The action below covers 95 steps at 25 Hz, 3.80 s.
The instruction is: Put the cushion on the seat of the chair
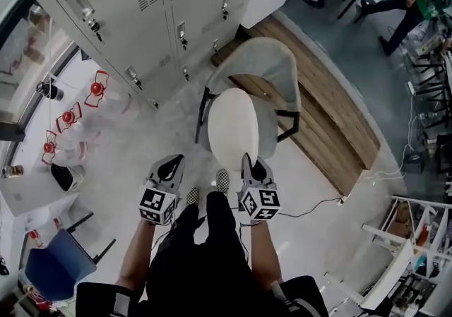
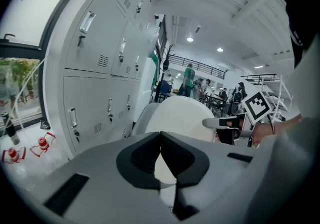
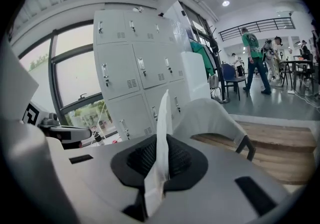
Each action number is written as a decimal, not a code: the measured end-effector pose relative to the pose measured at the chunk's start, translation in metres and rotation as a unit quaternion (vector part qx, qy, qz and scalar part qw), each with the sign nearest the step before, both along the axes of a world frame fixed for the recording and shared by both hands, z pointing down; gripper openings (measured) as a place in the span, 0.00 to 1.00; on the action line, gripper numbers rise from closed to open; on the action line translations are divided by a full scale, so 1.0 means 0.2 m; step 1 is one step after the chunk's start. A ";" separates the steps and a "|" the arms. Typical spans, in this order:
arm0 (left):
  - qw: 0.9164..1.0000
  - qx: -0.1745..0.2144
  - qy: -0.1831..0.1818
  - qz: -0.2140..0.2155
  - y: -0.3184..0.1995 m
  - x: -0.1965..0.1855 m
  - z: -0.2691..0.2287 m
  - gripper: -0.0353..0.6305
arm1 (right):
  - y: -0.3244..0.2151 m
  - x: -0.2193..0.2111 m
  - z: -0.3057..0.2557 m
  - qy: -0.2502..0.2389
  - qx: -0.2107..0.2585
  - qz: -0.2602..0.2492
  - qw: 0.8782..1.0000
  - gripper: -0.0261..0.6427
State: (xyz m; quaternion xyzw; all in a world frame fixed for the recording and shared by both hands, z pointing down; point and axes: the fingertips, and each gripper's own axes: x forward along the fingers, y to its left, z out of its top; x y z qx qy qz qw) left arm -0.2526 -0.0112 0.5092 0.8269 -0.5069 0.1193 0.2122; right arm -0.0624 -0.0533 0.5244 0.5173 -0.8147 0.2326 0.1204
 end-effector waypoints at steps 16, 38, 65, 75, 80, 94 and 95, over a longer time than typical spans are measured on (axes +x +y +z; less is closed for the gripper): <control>0.997 -0.048 -0.022 -0.059 -0.22 -0.01 0.30 0.08 | -0.38 -0.08 0.45 -0.005 -0.056 -0.062 0.996 0.12; 0.997 -0.071 -0.029 -0.020 -0.37 0.23 0.45 0.08 | -0.44 0.17 0.68 -0.002 -0.072 -0.007 0.997 0.12; 0.992 -0.096 -0.027 0.079 -0.55 0.79 0.74 0.08 | -0.43 0.84 1.24 0.053 -0.124 0.097 0.986 0.12; 0.989 -0.121 -0.037 0.079 -0.60 0.85 1.02 0.08 | -0.43 1.00 1.54 0.055 -0.148 0.117 0.981 0.12; 0.987 -0.133 -0.034 0.085 -0.61 0.90 1.15 0.08 | -0.44 1.05 1.67 0.058 -0.154 0.115 0.980 0.12; 0.983 -0.157 -0.036 0.089 -0.67 1.03 1.40 0.08 | -0.45 1.17 2.02 0.062 -0.181 0.119 0.974 0.12; 0.983 -0.156 -0.036 0.088 -0.68 1.03 1.41 0.08 | -0.45 1.18 2.05 0.060 -0.184 0.121 0.974 0.12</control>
